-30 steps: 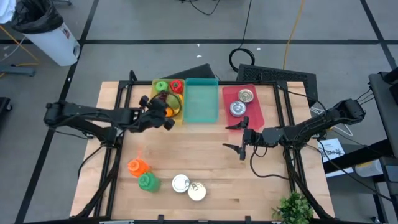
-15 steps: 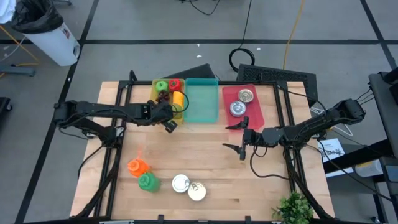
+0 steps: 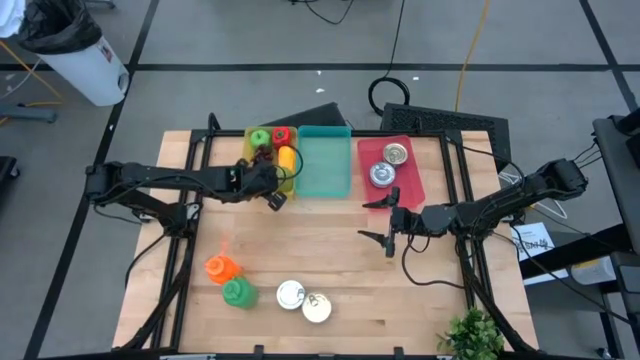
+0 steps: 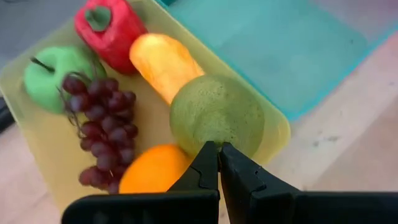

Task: Pick & Place Food Item
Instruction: Put the green pear into the yellow bin, then put the blue pink tuna can into the red bin

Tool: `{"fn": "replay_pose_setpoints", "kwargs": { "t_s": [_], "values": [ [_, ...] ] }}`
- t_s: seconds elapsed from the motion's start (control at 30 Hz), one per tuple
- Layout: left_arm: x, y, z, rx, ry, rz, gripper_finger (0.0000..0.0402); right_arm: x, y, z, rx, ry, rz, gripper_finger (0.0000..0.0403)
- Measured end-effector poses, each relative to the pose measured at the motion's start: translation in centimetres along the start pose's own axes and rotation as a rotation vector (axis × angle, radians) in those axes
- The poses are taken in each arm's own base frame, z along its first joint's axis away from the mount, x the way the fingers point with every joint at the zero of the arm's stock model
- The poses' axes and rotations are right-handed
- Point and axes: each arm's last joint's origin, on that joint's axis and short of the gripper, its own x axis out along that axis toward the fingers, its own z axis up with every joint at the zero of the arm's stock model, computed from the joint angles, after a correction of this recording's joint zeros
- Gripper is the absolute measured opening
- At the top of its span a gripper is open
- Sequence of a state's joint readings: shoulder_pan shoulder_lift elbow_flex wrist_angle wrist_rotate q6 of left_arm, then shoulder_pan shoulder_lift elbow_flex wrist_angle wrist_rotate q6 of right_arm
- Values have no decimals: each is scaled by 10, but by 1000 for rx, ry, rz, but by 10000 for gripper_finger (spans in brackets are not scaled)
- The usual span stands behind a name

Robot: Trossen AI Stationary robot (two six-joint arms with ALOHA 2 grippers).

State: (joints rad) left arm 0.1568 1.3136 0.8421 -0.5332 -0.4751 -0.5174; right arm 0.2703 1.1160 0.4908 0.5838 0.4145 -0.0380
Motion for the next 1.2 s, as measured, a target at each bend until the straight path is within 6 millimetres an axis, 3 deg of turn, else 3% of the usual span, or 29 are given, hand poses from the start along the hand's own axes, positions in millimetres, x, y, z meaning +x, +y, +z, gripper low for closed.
{"fn": "replay_pose_setpoints", "kwargs": {
  "t_s": [0.27,0.67,1.0,1.2],
  "values": [
    [2,-2,2,-16,-30,7,10,0,0,0,-1,2,0,320],
    [1,-7,-1,-39,73,-167,113,0,0,-1,-2,5,-2,320],
    [2,-1,7,-32,-104,75,187,0,0,-1,-2,5,-3,320],
    [-4,0,11,13,-144,68,220,0,0,-1,-2,6,-3,320]
  ]
}}
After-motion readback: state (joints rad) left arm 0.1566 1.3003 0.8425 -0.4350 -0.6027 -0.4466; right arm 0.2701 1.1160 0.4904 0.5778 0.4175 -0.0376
